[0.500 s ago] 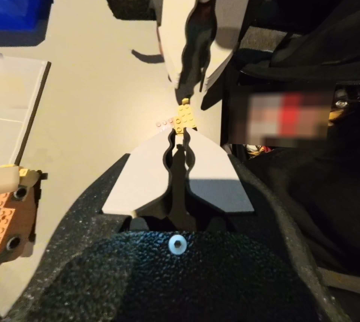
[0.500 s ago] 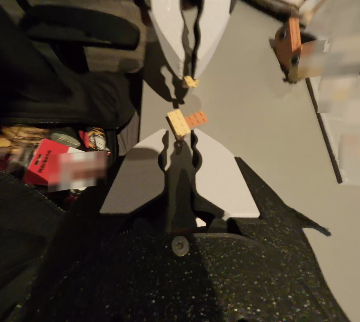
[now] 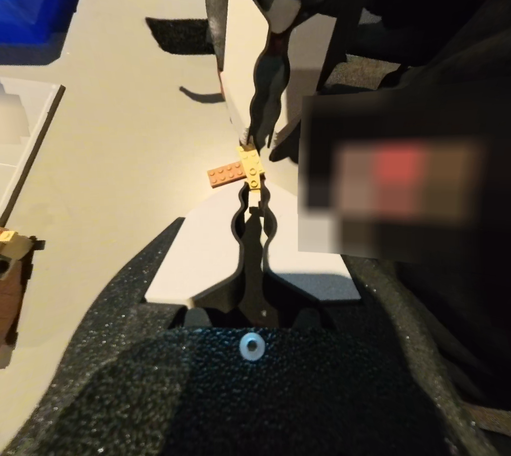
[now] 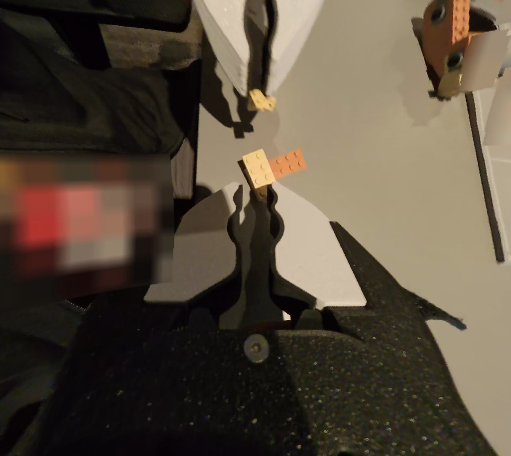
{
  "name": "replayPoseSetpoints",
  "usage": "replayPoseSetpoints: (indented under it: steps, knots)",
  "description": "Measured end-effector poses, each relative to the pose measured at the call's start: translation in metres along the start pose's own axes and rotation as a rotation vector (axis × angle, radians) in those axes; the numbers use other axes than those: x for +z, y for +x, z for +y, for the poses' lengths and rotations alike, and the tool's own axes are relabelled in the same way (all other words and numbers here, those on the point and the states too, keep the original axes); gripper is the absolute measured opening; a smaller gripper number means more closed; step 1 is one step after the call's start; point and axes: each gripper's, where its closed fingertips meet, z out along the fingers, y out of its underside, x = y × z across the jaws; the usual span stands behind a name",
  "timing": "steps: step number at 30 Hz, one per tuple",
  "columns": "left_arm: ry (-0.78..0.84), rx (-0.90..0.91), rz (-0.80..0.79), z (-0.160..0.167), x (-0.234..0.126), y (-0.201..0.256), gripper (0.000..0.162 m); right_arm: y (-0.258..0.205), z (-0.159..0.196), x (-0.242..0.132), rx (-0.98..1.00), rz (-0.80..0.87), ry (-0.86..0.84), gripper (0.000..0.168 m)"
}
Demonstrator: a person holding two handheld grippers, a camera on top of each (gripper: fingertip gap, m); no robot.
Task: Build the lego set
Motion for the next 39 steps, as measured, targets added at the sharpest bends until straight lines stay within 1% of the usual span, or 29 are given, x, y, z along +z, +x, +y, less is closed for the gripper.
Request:
replayPoseSetpoints:
  steps: [8, 17, 19, 22, 27, 32, 39]
  knots:
    - [0.016, -0.007, -0.002, -0.004, 0.000, 0.000, 0.007, 0.002, 0.024, -0.004, 0.098, 0.026, -0.038, 0.018]
    - [-0.005, -0.023, -0.002, -0.021, 0.013, -0.004, 0.007, 0.006, 0.026, -0.014, 0.146, 0.068, 0.006, 0.020]
    - [-0.033, -0.029, -0.018, -0.020, 0.016, -0.009, 0.007, 0.007, 0.021, -0.017, 0.127, 0.081, 0.038, 0.020]
    - [-0.052, -0.055, -0.028, -0.015, 0.016, -0.014, 0.007, 0.001, 0.007, -0.018, 0.049, 0.078, 0.093, 0.018]
    - [-0.042, -0.081, -0.032, -0.011, 0.014, -0.015, 0.007, -0.001, -0.007, -0.012, -0.058, 0.065, 0.072, 0.018]
    - [-0.024, -0.087, -0.029, -0.011, 0.012, -0.010, 0.007, -0.002, 0.003, -0.004, -0.082, 0.031, -0.016, 0.015]
    - [-0.005, -0.089, -0.012, -0.013, 0.013, -0.008, 0.007, -0.003, 0.020, -0.009, -0.004, 0.049, -0.024, 0.015]
